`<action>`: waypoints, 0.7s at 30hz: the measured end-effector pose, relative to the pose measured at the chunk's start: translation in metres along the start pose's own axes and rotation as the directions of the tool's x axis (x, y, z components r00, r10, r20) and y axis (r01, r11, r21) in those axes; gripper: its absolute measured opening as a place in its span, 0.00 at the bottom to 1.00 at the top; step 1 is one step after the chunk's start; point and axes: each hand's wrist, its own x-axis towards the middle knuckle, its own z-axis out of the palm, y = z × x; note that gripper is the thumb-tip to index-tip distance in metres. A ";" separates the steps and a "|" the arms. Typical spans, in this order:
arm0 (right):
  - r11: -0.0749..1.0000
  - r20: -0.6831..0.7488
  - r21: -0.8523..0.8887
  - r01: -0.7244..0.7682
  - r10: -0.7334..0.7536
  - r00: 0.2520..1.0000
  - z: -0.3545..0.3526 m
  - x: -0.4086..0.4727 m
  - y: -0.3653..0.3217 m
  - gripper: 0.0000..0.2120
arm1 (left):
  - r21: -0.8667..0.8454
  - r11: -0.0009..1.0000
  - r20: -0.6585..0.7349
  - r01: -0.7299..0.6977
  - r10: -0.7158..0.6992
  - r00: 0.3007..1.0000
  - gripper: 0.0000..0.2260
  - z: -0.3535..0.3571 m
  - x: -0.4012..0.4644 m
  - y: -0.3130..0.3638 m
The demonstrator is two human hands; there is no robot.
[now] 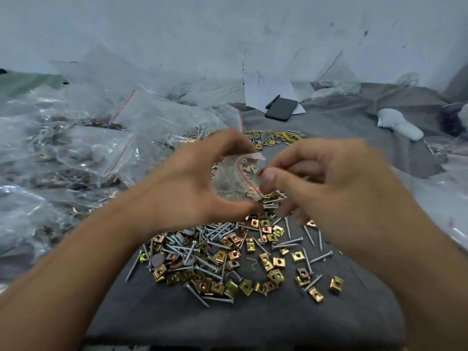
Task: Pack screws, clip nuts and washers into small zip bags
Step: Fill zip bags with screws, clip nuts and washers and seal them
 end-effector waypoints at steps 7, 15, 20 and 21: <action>0.994 -0.035 -0.107 0.001 -0.004 0.999 0.021 0.006 0.004 0.03 | 0.065 0.998 0.037 0.003 -0.005 0.999 0.27 0.002 -0.001 0.004; 0.984 0.063 0.179 -0.012 0.001 0.998 0.032 0.010 0.019 0.05 | 0.063 0.997 0.034 0.049 -0.051 0.998 0.28 -0.002 -0.001 0.002; 0.976 0.059 0.204 0.075 -0.089 0.994 0.022 0.009 0.019 0.08 | 0.053 0.996 -0.019 0.072 -0.071 0.997 0.30 -0.005 0.000 0.000; 0.979 0.071 0.183 0.085 -0.099 0.993 0.020 0.009 0.019 0.06 | 0.042 0.996 -0.025 0.075 -0.074 0.997 0.30 -0.005 0.000 0.000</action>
